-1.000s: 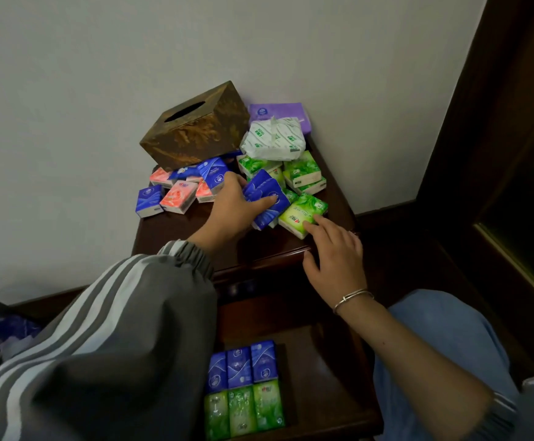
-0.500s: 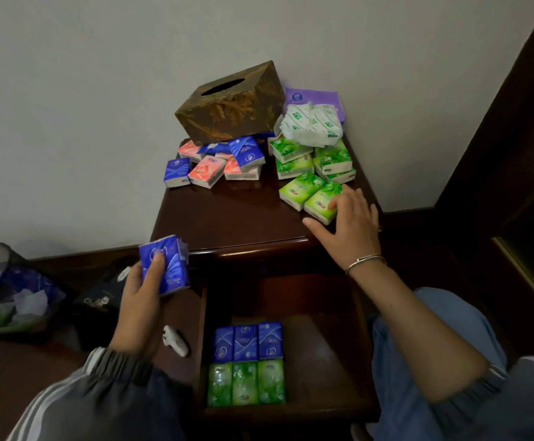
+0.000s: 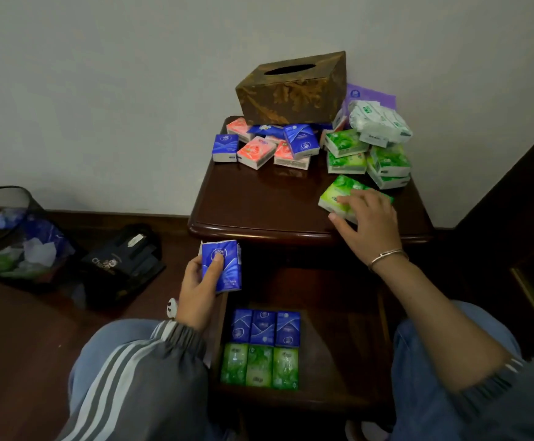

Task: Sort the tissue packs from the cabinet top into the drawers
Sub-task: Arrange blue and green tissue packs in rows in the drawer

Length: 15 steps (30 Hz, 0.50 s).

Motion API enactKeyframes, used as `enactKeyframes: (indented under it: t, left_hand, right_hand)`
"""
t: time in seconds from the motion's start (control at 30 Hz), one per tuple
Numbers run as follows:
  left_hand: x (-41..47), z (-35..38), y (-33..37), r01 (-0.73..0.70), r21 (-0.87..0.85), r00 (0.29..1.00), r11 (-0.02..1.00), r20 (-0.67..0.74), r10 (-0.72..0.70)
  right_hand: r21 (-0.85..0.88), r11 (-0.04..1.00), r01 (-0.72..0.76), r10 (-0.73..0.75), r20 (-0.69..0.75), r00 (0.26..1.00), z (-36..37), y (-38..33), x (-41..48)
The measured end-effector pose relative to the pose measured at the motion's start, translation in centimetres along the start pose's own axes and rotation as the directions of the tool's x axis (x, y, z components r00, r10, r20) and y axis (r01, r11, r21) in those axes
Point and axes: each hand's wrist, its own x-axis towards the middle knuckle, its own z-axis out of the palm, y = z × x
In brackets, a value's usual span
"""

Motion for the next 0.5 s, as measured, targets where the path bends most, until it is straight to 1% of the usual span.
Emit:
enactKeyframes:
  t: [0.1,0.17,0.2,0.27,0.3,0.33,0.4,0.43,0.5]
  left_hand:
    - [0.0,-0.2,0.2,0.01,-0.032,1.0,0.999,0.0,-0.01]
    - [-0.1,-0.5,0.3,0.022,-0.066,1.0,0.998,-0.004,-0.022]
    - [-0.2,-0.6,0.3,0.022,-0.077,1.0,0.997,-0.006,-0.023]
    - [-0.2,-1.0,0.4,0.01,-0.083,1.0,0.997,-0.013,-0.011]
    - [-0.3,-1.2,0.4,0.001,-0.087,1.0,0.996,-0.016,-0.003]
    - [-0.2,-1.3,0.4,-0.004,-0.094,1.0,0.996,-0.018,0.002]
    - [-0.3,-1.5,0.5,-0.012,-0.099,1.0,0.995,-0.021,0.01]
    - [-0.4,-1.5,0.6,-0.023,-0.095,0.999,0.995,-0.027,0.02]
    - [-0.5,-1.4,0.7,-0.04,-0.086,0.998,0.995,-0.046,0.036]
  right_hand:
    - [0.174,0.978,0.113,-0.107,-0.043,0.993,-0.5,-0.3,-0.5]
    - [0.3,0.945,0.132,-0.132,-0.019,0.991,-1.5,-0.2,-0.4]
    - [0.325,0.937,0.127,-0.133,-0.004,0.991,-2.1,0.1,-0.2]
    - [0.293,0.953,0.082,-0.097,0.037,0.995,-3.0,1.0,0.2]
    - [0.27,0.962,0.035,-0.061,0.09,0.994,-3.4,1.4,0.5]
    - [0.244,0.969,-0.025,-0.019,0.175,0.984,-3.8,1.9,0.9]
    - [0.141,0.985,-0.102,0.044,0.364,0.93,-4.2,2.6,1.4]
    - [0.084,0.992,-0.097,0.054,0.409,0.911,-4.3,2.8,1.6]
    - [0.032,0.997,-0.073,0.055,0.4,0.915,-4.4,3.0,1.8]
